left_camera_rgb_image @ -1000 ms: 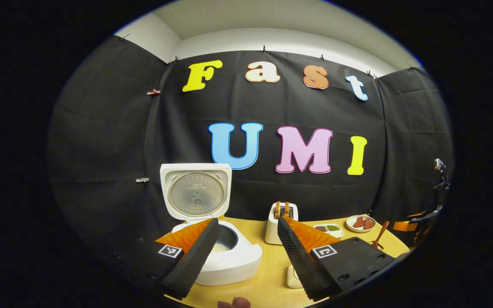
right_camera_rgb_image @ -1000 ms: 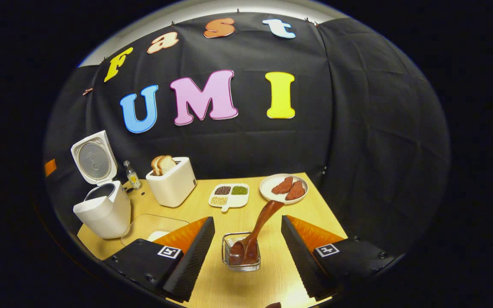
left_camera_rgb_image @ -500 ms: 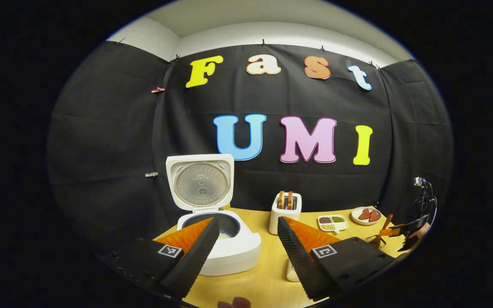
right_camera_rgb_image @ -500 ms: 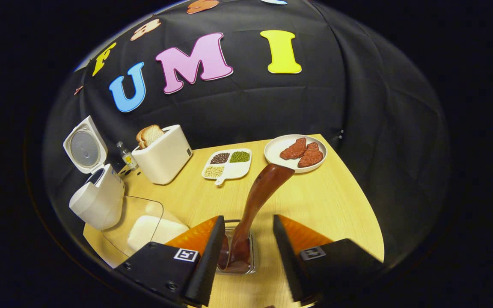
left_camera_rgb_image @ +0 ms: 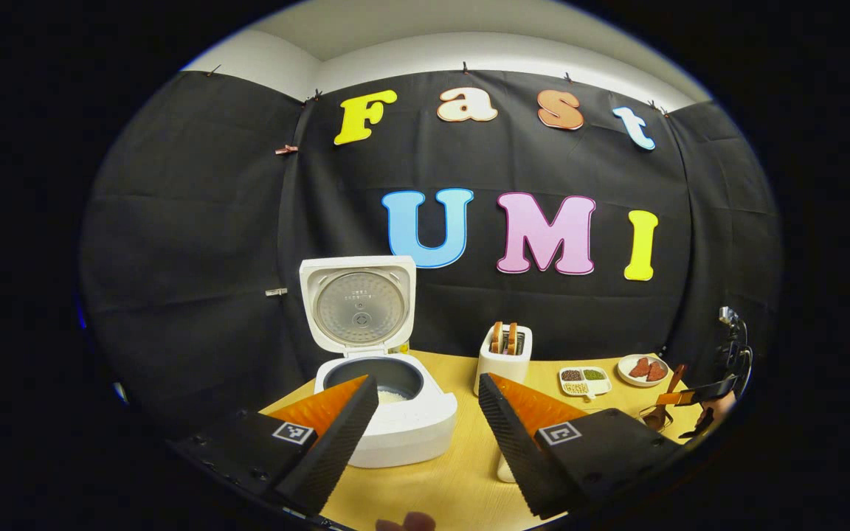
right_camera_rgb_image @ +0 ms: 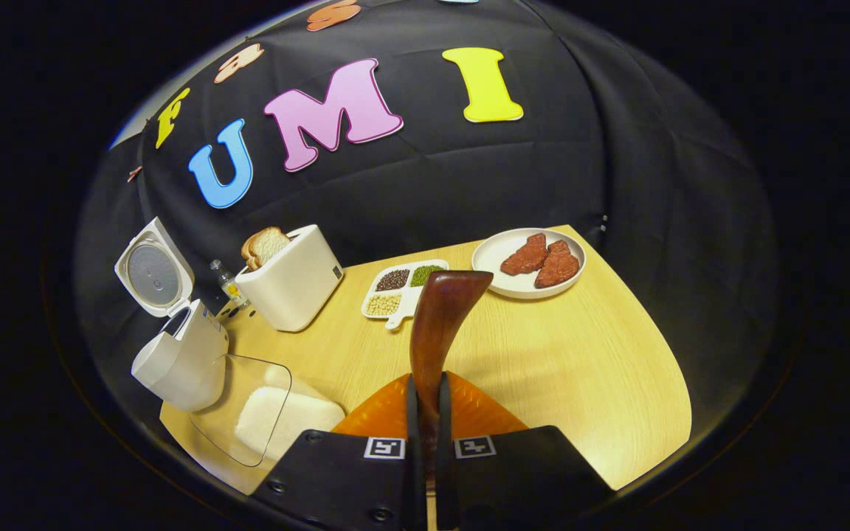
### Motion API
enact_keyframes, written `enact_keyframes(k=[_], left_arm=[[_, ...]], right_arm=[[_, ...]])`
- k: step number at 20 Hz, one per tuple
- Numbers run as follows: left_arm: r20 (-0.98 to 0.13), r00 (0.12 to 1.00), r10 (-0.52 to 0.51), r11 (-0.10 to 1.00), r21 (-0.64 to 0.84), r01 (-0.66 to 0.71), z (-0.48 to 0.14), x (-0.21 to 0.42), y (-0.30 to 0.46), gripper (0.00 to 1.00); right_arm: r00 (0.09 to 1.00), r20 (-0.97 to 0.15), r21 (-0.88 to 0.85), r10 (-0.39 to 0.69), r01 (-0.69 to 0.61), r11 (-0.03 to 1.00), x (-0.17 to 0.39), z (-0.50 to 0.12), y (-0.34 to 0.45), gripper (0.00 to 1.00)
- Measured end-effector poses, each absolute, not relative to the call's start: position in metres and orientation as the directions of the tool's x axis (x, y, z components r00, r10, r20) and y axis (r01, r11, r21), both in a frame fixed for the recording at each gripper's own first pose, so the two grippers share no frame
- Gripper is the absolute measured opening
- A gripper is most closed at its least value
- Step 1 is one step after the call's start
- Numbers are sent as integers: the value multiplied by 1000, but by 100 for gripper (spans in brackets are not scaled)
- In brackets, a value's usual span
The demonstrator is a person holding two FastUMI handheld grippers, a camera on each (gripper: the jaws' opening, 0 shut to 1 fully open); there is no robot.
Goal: Close the left gripper, press the button to open the rice cooker; take a wooden spoon from the chopstick holder with the right hand, scoop a spoonful of rice and pour it into the rice cooker, then put the wooden spoon back into the chopstick holder.
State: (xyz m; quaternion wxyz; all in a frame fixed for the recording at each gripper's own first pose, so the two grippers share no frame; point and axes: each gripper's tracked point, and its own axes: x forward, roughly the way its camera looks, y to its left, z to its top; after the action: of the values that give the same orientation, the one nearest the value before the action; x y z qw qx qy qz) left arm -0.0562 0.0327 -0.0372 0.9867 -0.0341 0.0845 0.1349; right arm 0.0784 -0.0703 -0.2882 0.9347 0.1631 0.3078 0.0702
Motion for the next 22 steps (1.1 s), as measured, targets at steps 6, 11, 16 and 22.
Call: enact_keyframes(k=[6, 11, 16, 22], left_arm=[[-160, 959, 234, 968, -57, -245, -33, -56, 45, 95], [-130, 975, 181, 980, -64, -191, -28, -53, 61, 95], [-121, 986, 116, 991, -51, -123, -29, -48, 80, 95], [-122, 992, 44, 997, -60, -51, -31, -45, 99, 95]], right_arm=[[870, -460, 414, 178, 32, 910, 84, -236, -84, 10], [911, -395, 364, 121, 34, 931, 73, -187, -79, 9], [942, -314, 361, 117, 5, 933, 58, -137, -32, 9], [939, -314, 228, 139, -67, 971, 54, -136, 55, 10]])
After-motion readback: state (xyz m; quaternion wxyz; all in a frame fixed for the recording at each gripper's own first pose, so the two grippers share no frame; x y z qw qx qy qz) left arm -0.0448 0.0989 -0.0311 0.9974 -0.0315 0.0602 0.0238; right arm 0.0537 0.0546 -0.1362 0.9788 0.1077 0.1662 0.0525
